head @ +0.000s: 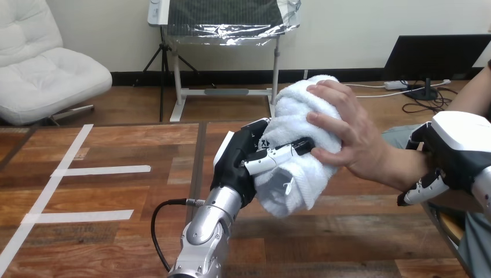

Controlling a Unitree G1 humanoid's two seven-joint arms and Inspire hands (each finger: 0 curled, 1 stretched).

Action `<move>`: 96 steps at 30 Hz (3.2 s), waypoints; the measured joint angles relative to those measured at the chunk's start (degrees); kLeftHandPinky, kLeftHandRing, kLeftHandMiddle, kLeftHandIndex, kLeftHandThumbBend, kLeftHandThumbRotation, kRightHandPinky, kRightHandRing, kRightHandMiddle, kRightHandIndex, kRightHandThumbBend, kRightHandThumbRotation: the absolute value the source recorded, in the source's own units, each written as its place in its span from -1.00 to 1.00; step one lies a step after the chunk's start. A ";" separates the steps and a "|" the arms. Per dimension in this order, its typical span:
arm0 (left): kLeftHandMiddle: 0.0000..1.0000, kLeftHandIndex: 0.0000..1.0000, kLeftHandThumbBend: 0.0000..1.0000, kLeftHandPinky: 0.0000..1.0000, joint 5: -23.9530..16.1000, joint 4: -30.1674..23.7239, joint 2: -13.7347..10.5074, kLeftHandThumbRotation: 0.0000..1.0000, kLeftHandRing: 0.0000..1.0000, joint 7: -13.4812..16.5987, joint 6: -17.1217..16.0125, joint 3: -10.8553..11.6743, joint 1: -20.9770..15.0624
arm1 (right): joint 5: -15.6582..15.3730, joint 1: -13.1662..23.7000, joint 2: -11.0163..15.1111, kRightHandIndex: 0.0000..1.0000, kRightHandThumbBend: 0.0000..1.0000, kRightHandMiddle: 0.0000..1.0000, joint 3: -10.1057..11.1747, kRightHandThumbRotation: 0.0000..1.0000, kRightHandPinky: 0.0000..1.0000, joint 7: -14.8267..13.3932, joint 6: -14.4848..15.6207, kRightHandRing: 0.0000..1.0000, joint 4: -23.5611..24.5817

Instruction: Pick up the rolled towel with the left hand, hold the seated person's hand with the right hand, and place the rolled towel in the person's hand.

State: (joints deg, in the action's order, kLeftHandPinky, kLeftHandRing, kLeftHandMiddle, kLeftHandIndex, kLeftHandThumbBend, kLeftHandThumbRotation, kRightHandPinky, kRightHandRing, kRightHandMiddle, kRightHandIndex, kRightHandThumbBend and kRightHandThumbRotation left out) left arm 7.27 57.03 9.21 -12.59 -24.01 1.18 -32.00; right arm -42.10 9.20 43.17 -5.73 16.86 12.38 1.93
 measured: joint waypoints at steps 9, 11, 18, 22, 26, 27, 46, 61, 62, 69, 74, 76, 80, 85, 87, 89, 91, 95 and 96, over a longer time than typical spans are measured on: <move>0.14 0.27 0.34 -0.21 -0.40 -0.03 -0.01 -0.69 0.00 -0.76 0.07 -0.85 0.00 | -1.87 0.00 0.04 0.42 0.67 0.43 -0.10 -1.00 0.05 0.65 0.01 0.29 0.08; 0.20 0.36 0.35 -0.14 -0.73 -0.03 -0.01 -0.63 0.07 -1.01 0.06 -1.04 0.00 | -2.22 0.00 0.08 0.45 0.68 0.47 -0.10 -1.00 0.09 0.90 -0.02 0.33 0.10; 0.66 0.83 0.52 0.56 -1.33 -0.03 -0.04 -0.25 0.64 -2.96 -0.11 -1.55 0.01 | -2.82 0.00 0.18 0.57 0.68 0.64 -0.10 -1.00 0.32 1.29 -0.43 0.55 0.11; 0.83 0.93 0.59 0.81 -2.81 -0.04 -0.10 -0.12 0.83 -3.45 -0.89 -2.14 0.02 | -2.80 0.00 0.19 0.61 0.68 0.70 -0.10 -1.00 0.40 1.47 -0.93 0.63 0.17; 0.93 0.97 0.68 0.92 -4.16 -0.22 -0.16 -0.01 0.93 -3.86 -1.41 -2.88 0.01 | -2.75 0.00 0.19 0.65 0.67 0.75 -0.10 -1.00 0.49 2.18 -1.05 0.71 0.70; 0.96 0.98 0.73 0.95 -4.55 -0.29 -0.19 0.04 0.96 -3.97 -1.47 -3.04 0.01 | -2.73 0.00 0.18 0.66 0.67 0.78 -0.10 -1.00 0.53 2.36 -1.04 0.75 0.87; 1.00 1.00 0.87 1.00 -8.33 -3.90 -0.50 0.33 1.00 -5.72 -1.91 -6.05 0.89 | 0.24 -2.06 -0.28 0.69 0.64 0.87 3.82 -1.00 0.64 3.05 -0.55 0.88 8.06; 1.00 1.00 0.65 1.00 -8.38 -10.19 -1.63 0.33 1.00 -4.70 -4.19 -6.69 5.13 | 3.23 -7.56 -5.10 0.66 0.48 0.85 8.09 -1.00 0.64 1.59 2.03 0.86 17.71; 1.00 1.00 0.64 1.00 -8.09 -10.70 -1.65 0.33 1.00 -4.76 -4.19 -6.68 5.53 | 3.29 -7.96 -5.48 0.66 0.46 0.85 8.23 -1.00 0.64 1.43 2.18 0.86 18.30; 1.00 1.00 0.58 1.00 -7.11 -13.82 -2.29 0.35 1.00 -5.01 -4.16 -6.70 7.95 | 4.15 -10.35 -8.76 0.67 0.31 0.86 8.91 -1.00 0.63 0.22 2.98 0.86 22.19; 1.00 1.00 0.56 0.99 -6.54 -16.34 -3.41 0.35 0.98 -5.36 -4.13 -6.70 9.58 | 4.14 -11.95 -11.25 0.68 0.21 0.87 8.95 -1.00 0.60 -0.83 3.43 0.85 24.87; 0.99 1.00 0.58 0.97 -6.42 -17.48 -3.80 0.35 0.97 -5.33 -4.11 -6.69 10.31 | 4.15 -12.64 -12.24 0.69 0.18 0.87 8.95 -1.00 0.59 -1.28 3.60 0.85 26.07; 0.97 1.00 0.60 0.92 -6.14 -19.46 -4.42 0.36 0.93 -4.97 -4.06 -6.68 11.81 | 4.30 -13.83 -14.54 0.69 0.14 0.87 8.90 -1.00 0.59 -2.28 3.70 0.85 28.37; 0.92 1.00 0.54 0.80 -5.88 -21.81 -5.02 0.33 0.87 -4.02 -4.07 -6.75 13.76 | 5.47 -14.95 -17.66 0.71 0.05 0.90 8.48 -1.00 0.59 -3.83 3.24 0.87 31.08; 0.90 0.99 0.50 0.78 -5.86 -22.89 -5.28 0.32 0.85 -3.48 -4.09 -6.74 14.50 | 5.70 -15.30 -18.72 0.72 0.02 0.90 8.24 -1.00 0.59 -4.46 2.81 0.88 32.02; 0.89 0.98 0.46 0.75 -5.85 -24.06 -5.52 0.32 0.83 -2.78 -4.34 -6.71 15.30 | 5.92 -15.68 -19.76 0.72 -0.02 0.91 7.91 -1.00 0.59 -5.27 2.39 0.88 32.95; 0.87 0.97 0.40 0.71 -5.86 -25.20 -5.77 0.32 0.80 -1.94 -4.88 -6.67 16.19 | 6.06 -16.01 -20.87 0.73 -0.07 0.91 7.67 -1.00 0.59 -6.04 1.84 0.89 33.80; 0.84 0.96 0.32 0.67 -5.90 -27.30 -6.09 0.32 0.77 0.01 -6.91 -6.54 17.98 | 6.42 -16.64 -23.04 0.74 -0.14 0.93 7.29 -1.00 0.60 -7.98 0.61 0.89 35.24; 0.84 0.95 0.30 0.66 -5.89 -27.88 -6.16 0.33 0.76 0.56 -7.57 -6.48 18.45 | 6.49 -16.83 -23.62 0.75 -0.17 0.94 7.18 -1.00 0.62 -8.53 0.28 0.90 35.60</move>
State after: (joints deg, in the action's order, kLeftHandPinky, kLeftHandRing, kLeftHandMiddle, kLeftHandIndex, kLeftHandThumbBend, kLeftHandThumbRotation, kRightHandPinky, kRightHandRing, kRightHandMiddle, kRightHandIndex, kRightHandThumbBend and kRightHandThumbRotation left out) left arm 1.38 29.16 3.05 -12.04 -31.58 -5.31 -13.55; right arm -35.61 -7.63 19.55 1.45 8.33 12.66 37.53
